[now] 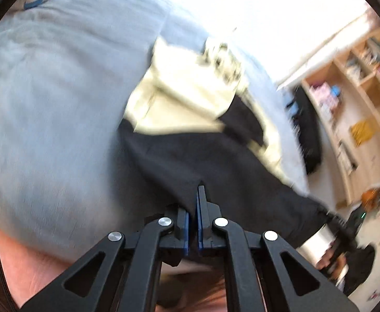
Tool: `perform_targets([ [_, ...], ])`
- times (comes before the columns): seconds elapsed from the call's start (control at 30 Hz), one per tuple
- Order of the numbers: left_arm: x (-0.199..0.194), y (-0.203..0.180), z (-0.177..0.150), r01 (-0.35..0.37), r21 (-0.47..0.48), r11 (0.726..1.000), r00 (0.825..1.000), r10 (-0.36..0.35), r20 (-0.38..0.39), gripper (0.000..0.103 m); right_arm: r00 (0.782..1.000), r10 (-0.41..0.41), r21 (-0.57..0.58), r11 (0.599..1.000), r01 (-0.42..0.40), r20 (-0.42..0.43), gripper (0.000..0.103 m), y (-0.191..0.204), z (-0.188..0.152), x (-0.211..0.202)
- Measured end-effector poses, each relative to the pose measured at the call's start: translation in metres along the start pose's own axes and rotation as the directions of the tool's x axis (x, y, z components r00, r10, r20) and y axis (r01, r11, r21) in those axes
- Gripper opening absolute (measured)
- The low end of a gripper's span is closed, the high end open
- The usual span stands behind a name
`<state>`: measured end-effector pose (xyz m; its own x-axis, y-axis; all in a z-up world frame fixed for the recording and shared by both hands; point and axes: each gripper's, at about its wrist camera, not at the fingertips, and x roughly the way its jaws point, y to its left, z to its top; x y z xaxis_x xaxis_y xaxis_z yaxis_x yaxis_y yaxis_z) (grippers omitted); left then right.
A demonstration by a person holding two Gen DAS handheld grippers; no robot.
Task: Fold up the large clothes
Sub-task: 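Grasp the black hem with the left tool while the right tool grasps it too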
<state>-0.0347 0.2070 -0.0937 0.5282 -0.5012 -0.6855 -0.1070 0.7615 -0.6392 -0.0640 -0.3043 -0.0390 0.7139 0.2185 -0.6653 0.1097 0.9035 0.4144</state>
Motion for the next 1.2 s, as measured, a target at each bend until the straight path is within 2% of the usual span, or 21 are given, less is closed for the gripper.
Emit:
perform_targets([
  [0.1, -0.006, -0.017, 0.033, 0.018, -0.028, 0.999, 0.998, -0.016, 0.064, 0.002, 0.998, 0.031, 0.046, 0.998, -0.034, 0.062, 0.009, 0.006, 0.035, 0.005],
  [0.27, 0.006, -0.033, 0.104, -0.019, -0.049, 0.999, 0.987, 0.027, 0.157, 0.002, 0.993, 0.053, 0.131, 0.989, -0.066, 0.102, 0.009, 0.009, 0.097, 0.038],
  [0.37, 0.03, -0.032, 0.158, -0.064, -0.072, 0.995, 0.978, 0.077, 0.193, 0.002, 0.994, 0.039, 0.146, 0.988, -0.053, 0.098, 0.009, 0.016, 0.141, 0.076],
  [0.47, 0.063, -0.019, 0.202, -0.089, -0.116, 0.989, 0.975, 0.11, 0.191, 0.008, 0.995, 0.014, 0.147, 0.989, -0.029, 0.098, 0.015, 0.02, 0.175, 0.119],
  [0.5, 0.082, -0.012, 0.221, -0.104, -0.133, 0.986, 0.977, 0.126, 0.172, 0.018, 0.996, -0.003, 0.152, 0.988, -0.01, 0.085, 0.024, 0.019, 0.186, 0.14],
  [0.53, 0.094, -0.005, 0.236, -0.118, -0.146, 0.982, 0.978, 0.141, 0.157, 0.039, 0.998, -0.004, 0.161, 0.987, -0.007, 0.069, 0.03, 0.016, 0.192, 0.155],
  [0.57, 0.106, 0.001, 0.248, -0.133, -0.156, 0.979, 0.976, 0.157, 0.151, 0.053, 0.998, -0.003, 0.17, 0.985, -0.007, 0.056, 0.046, 0.013, 0.195, 0.168],
  [0.6, 0.115, 0.007, 0.254, -0.15, -0.171, 0.974, 0.972, 0.177, 0.153, 0.076, 0.999, -0.02, 0.181, 0.983, 0.011, 0.047, 0.059, 0.009, 0.199, 0.184],
  [0.63, 0.124, 0.014, 0.263, -0.163, -0.188, 0.968, 0.967, 0.195, 0.163, 0.082, 0.998, -0.036, 0.18, 0.983, 0.027, 0.047, 0.062, 0.006, 0.199, 0.193],
  [0.7, 0.144, 0.026, 0.275, -0.175, -0.198, 0.964, 0.966, 0.207, 0.156, 0.082, 0.998, -0.056, 0.161, 0.986, 0.051, 0.025, 0.063, 0.0, 0.199, 0.212],
  [0.8, 0.173, 0.038, 0.283, -0.239, -0.163, 0.957, 0.96, 0.259, 0.11, 0.082, 0.995, -0.084, 0.14, 0.986, 0.09, -0.046, 0.063, -0.017, 0.196, 0.244],
  [0.97, 0.219, 0.034, 0.281, -0.334, 0.016, 0.942, 0.942, 0.333, 0.044, 0.082, 0.985, -0.098, 0.112, 0.987, 0.114, -0.14, 0.063, -0.035, 0.189, 0.283],
  [1.13, 0.251, 0.03, 0.278, -0.357, 0.124, 0.926, 0.933, 0.359, 0.007, 0.071, 0.975, -0.135, 0.052, 0.988, 0.146, -0.178, 0.063, -0.034, 0.192, 0.313],
  [1.2, 0.26, 0.03, 0.279, -0.381, 0.151, 0.912, 0.923, 0.384, 0.006, 0.067, 0.972, -0.151, 0.034, 0.987, 0.16, -0.181, 0.063, -0.032, 0.197, 0.322],
])
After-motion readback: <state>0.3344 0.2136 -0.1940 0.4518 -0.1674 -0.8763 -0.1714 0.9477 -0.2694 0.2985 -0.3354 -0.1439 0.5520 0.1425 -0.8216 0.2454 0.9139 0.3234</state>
